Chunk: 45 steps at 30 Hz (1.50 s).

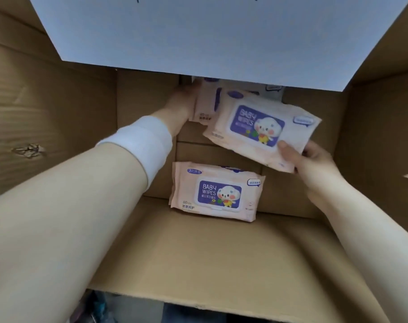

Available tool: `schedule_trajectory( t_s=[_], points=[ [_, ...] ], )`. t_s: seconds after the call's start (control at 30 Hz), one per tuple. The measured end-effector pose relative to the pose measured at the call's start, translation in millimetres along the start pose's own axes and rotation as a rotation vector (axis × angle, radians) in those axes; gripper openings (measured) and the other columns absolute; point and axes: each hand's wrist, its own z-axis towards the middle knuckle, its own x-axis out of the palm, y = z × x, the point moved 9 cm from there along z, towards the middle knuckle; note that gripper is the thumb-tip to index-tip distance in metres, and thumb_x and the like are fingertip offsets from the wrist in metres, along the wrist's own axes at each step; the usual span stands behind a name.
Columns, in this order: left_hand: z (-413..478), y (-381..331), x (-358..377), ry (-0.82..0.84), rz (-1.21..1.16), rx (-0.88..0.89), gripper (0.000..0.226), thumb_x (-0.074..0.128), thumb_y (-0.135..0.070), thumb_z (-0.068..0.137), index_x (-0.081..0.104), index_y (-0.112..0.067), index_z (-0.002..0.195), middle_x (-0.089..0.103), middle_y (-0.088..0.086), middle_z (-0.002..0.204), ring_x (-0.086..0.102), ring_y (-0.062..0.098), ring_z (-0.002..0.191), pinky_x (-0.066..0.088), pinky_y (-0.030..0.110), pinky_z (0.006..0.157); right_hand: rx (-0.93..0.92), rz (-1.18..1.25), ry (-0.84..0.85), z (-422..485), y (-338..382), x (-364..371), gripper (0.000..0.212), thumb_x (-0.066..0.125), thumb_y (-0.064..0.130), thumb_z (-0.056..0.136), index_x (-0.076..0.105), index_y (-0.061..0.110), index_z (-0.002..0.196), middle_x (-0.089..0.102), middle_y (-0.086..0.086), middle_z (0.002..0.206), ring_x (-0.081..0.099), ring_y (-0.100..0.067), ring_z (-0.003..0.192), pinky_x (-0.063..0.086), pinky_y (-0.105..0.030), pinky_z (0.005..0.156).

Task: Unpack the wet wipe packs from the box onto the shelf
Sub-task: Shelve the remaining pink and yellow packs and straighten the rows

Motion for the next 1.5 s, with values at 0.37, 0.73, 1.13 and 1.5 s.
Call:
schedule_trajectory(
  t_s=[0.37, 0.73, 1.13, 1.5],
  points=[
    [5, 10, 20, 0.134, 0.104, 0.001, 0.059, 0.070, -0.041, 0.078, 0.051, -0.017, 0.128, 0.061, -0.002, 0.119, 0.058, 0.008, 0.099, 0.045, 0.010, 0.064, 0.047, -0.054, 0.012, -1, -15, -19, 0.036, 0.073, 0.033, 0.076, 0.058, 0.029, 0.108, 0.067, 0.010, 0.102, 0.064, -0.013, 0.100, 0.050, -0.039, 0.095],
    [-90, 30, -68, -0.081, -0.348, 0.037, 0.046, 0.072, -0.020, 0.080, 0.054, -0.011, 0.121, 0.066, 0.008, 0.116, 0.068, 0.021, 0.096, 0.059, 0.036, 0.074, -0.024, 0.196, -0.016, -107, 9, -32, 0.093, 0.086, 0.044, 0.046, 0.054, 0.011, 0.126, 0.069, -0.001, 0.117, 0.069, -0.016, 0.102, 0.049, -0.038, 0.098],
    [-462, 71, -206, -0.300, -0.522, 0.303, 0.044, 0.069, -0.013, 0.082, 0.057, -0.005, 0.123, 0.068, 0.012, 0.113, 0.069, 0.023, 0.095, 0.057, 0.040, 0.082, -0.171, -0.085, 0.348, -358, 61, 4, 0.064, 0.078, 0.037, 0.065, 0.057, 0.016, 0.121, 0.070, -0.002, 0.112, 0.069, -0.018, 0.100, 0.054, -0.037, 0.091],
    [-834, 196, -341, -0.908, -0.745, 0.630, 0.021, 0.066, -0.006, 0.082, 0.064, -0.020, 0.098, 0.073, -0.016, 0.075, 0.069, 0.001, 0.074, 0.055, 0.021, 0.073, -0.511, -0.462, 0.751, -623, 80, 103, 0.049, 0.069, 0.034, 0.069, 0.064, 0.008, 0.111, 0.073, -0.011, 0.106, 0.070, -0.028, 0.096, 0.057, -0.039, 0.079]
  ],
)
